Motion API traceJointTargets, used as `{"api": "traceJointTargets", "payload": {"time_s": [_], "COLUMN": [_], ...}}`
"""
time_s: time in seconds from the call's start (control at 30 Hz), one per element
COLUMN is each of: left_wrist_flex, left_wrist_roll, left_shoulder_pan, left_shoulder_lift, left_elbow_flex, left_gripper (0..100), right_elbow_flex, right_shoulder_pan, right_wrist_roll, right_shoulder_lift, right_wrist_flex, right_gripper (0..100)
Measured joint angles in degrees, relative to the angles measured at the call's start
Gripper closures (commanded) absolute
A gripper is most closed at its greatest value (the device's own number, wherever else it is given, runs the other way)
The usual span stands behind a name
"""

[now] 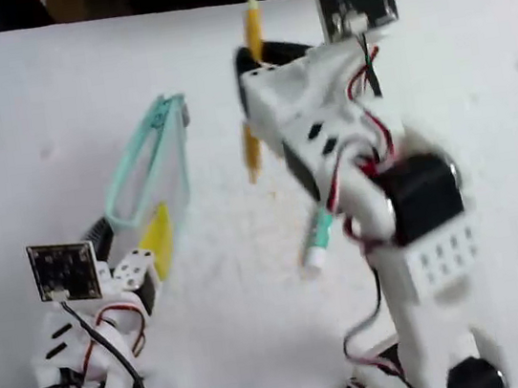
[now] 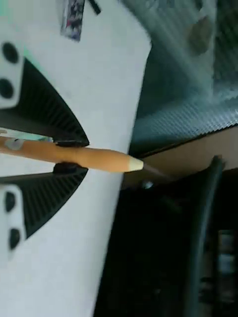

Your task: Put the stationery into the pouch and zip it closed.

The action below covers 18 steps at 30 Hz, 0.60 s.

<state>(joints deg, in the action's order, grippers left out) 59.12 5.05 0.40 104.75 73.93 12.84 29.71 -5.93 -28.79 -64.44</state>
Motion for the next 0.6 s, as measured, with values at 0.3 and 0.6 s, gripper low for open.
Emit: {"api": "traceJointTargets", "payload": {"time_s": [0.3, 0.6], "left_wrist_flex": [0.0, 0.0], "left_wrist_roll": [0.0, 0.0], "left_shoulder_pan": [0.0, 0.0], "left_shoulder_lift": [0.0, 0.0], "left_elbow_flex": [0.0, 0.0], "left_gripper": [77, 77], "right_elbow_flex": [-4.5, -5.8], "right_shoulder_pan": [17.5, 19.7], "right_wrist_roll": [0.0, 7.0], "right_shoulder_lift": [-2.2, -0.9], "right_wrist_flex": [12.1, 25.8], "right_gripper": [98.2, 98.2]}}
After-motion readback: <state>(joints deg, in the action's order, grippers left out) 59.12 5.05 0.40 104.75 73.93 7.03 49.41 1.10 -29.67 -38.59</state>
